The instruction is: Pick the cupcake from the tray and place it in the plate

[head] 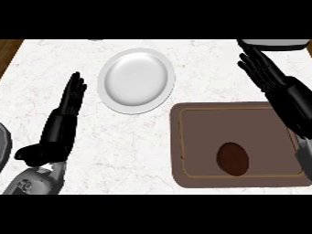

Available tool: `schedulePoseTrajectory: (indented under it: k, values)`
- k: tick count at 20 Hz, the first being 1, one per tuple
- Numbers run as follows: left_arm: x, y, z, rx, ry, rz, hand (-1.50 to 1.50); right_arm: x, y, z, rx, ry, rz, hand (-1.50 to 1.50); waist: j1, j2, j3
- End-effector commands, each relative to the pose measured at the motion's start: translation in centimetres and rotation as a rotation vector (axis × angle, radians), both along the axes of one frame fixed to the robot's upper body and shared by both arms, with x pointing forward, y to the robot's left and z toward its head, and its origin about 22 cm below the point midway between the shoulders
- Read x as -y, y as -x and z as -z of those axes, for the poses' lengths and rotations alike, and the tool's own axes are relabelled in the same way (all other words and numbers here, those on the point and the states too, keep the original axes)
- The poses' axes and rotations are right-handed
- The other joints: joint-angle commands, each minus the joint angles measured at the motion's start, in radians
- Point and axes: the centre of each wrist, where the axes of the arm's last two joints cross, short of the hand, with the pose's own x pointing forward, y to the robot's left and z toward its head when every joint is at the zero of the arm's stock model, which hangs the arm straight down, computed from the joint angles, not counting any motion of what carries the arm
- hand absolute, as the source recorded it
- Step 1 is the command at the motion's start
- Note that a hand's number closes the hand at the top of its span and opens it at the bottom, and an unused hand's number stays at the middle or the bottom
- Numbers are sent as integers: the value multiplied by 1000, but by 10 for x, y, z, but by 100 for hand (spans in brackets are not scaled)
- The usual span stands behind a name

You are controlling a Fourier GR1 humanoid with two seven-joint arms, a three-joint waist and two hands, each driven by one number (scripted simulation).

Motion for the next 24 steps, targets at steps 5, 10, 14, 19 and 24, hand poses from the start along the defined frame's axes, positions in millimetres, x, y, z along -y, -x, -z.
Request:
schedulePoseTrajectory:
  k: [5,10,14,19,24]
  values:
    - [-63,12,38,-194,-81,-64,0,-85,25,63,-298,-92,-73,150,1,-17,-14]
    - [-77,19,50,-299,-77,-72,0,-68,44,95,-37,34,320,-150,-40,-21,-12]
    - [-89,14,62,-311,-55,-62,0,-91,95,152,71,37,257,-150,-30,-19,-12]
    - [-105,27,70,-311,-56,-55,0,-51,126,149,155,134,364,-150,-29,-23,-13]
    - [-91,9,65,-304,-41,-64,0,-29,132,113,163,232,458,-150,-28,-22,-14]
